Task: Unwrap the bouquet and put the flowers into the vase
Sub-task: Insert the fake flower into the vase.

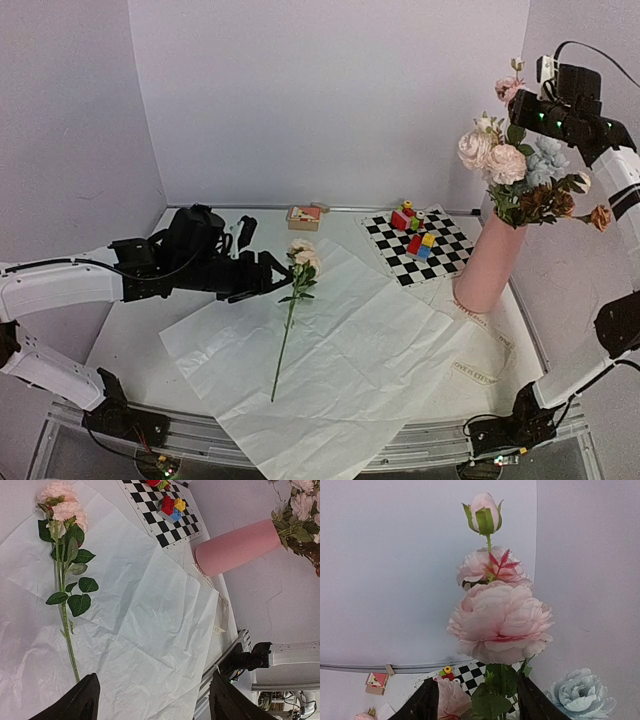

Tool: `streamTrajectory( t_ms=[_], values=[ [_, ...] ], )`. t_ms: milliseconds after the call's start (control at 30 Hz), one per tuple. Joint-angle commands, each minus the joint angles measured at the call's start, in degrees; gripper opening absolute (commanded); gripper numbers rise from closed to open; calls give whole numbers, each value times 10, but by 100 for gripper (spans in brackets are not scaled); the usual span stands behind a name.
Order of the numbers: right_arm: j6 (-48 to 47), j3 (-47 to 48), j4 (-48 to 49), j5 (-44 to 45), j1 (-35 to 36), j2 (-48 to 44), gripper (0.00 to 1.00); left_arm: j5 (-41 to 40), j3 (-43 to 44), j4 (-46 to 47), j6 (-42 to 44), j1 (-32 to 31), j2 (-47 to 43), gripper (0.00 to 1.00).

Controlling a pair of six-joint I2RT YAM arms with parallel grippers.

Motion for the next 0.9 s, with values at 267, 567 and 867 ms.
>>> streamTrajectory(
  t_ms=[267,567,867],
  values=[
    [23,79,-3,-3,-31,80,65,-7,30,11,11,-2,-4,76],
    [34,77,-3,-15,-33,88,15,-7,38,11,15,-2,4,76],
    [34,-16,3,-32,-33,0,0,-5,32,11,14,-2,8,76]
  ],
)
